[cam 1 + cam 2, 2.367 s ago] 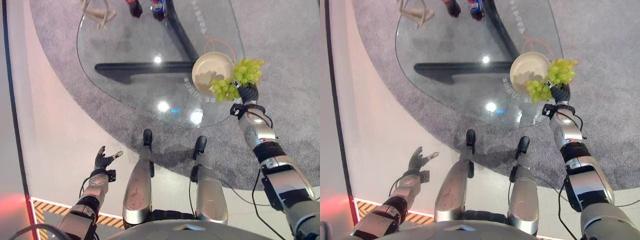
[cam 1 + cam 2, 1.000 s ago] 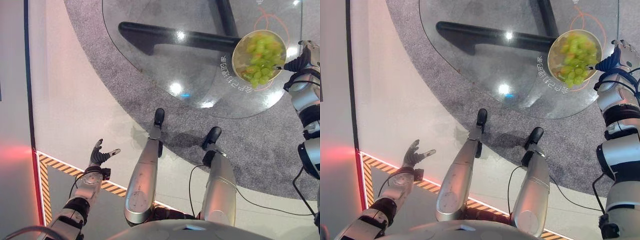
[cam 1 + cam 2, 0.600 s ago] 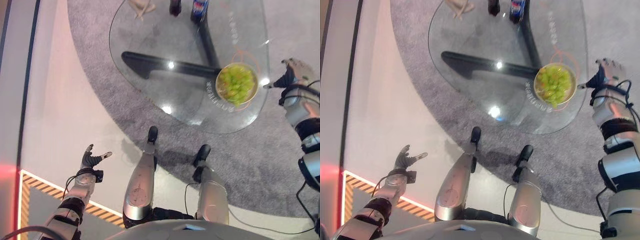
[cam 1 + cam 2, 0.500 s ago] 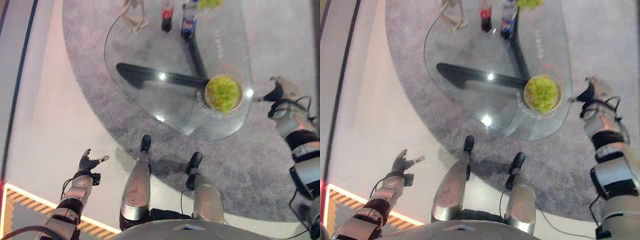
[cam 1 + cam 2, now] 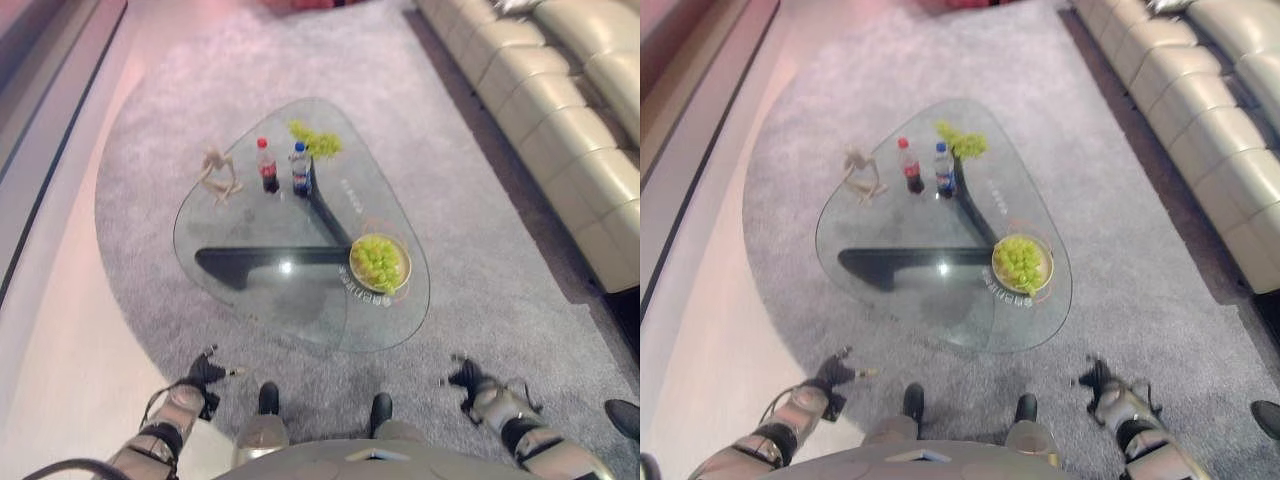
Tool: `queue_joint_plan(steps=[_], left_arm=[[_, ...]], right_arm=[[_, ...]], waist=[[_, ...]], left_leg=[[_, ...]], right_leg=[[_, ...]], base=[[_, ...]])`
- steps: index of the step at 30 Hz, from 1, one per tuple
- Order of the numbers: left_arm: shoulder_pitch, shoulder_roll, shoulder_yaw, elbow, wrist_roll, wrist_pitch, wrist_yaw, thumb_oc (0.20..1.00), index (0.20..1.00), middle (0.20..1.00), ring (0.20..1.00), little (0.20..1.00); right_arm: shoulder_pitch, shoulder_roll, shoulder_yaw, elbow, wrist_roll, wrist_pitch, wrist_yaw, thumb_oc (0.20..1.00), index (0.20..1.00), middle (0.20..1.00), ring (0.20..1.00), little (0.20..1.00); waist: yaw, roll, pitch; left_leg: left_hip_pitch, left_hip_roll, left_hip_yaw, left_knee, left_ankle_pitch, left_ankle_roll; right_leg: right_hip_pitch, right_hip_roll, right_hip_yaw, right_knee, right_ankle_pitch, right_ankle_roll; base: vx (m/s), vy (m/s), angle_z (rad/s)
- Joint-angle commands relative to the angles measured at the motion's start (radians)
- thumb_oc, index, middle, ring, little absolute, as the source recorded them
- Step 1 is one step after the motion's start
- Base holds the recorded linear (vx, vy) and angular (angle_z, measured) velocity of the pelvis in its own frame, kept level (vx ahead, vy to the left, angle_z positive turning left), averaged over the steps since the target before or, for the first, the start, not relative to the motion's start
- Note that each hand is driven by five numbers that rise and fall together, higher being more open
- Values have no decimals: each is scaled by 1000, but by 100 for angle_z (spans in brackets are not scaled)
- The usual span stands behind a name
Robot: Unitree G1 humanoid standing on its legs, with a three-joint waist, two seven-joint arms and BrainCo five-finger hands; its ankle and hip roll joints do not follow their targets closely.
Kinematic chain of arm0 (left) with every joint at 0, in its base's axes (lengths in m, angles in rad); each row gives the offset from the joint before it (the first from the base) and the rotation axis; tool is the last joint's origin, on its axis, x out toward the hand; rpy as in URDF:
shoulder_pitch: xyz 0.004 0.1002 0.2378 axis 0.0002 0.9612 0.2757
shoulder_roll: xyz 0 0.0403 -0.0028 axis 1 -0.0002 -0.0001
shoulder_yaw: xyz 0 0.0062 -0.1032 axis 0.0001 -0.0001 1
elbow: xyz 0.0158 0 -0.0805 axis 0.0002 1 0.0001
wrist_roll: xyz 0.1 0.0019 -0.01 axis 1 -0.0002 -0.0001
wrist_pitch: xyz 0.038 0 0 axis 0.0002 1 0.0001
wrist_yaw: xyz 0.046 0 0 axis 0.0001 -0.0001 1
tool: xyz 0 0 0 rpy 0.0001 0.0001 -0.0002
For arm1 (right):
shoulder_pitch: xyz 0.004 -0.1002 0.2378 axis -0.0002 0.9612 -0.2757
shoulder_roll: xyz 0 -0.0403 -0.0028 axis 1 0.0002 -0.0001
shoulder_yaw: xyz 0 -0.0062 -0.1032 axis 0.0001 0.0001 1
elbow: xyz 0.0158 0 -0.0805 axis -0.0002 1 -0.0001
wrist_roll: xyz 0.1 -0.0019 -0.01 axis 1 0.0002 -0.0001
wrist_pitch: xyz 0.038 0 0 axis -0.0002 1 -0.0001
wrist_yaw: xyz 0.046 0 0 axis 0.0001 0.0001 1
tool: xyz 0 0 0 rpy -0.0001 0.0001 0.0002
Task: Pick up fruits into the plate
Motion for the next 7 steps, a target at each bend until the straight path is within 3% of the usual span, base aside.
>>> queue_joint_plan(steps=[1,4,7], left_arm=[[-30,-10,-15,96,88,55,-3,1000,1000,1000,1000,1000],[-17,-19,1,123,106,103,3,1000,1000,1000,1000,1000],[-16,-18,7,134,125,107,-7,1000,1000,1000,1000,1000]], right_arm=[[-60,10,-63,76,130,75,31,1000,1000,1000,1000,1000],[-50,19,-74,130,35,98,70,1000,1000,1000,1000,1000],[-49,17,-60,145,11,100,73,1000,1000,1000,1000,1000]], waist=[[7,5,2],[-2,13,-12],[-4,13,-19]], left_leg=[[-4,-16,86,39,-110,37],[15,-16,87,33,-113,35],[24,-17,82,30,-116,37]], right_leg=[[-20,-8,-45,93,-82,3],[-3,-3,-29,81,-84,2],[5,1,-21,77,-88,0]], base=[[115,46,-14],[85,33,-19],[48,3,-8]])
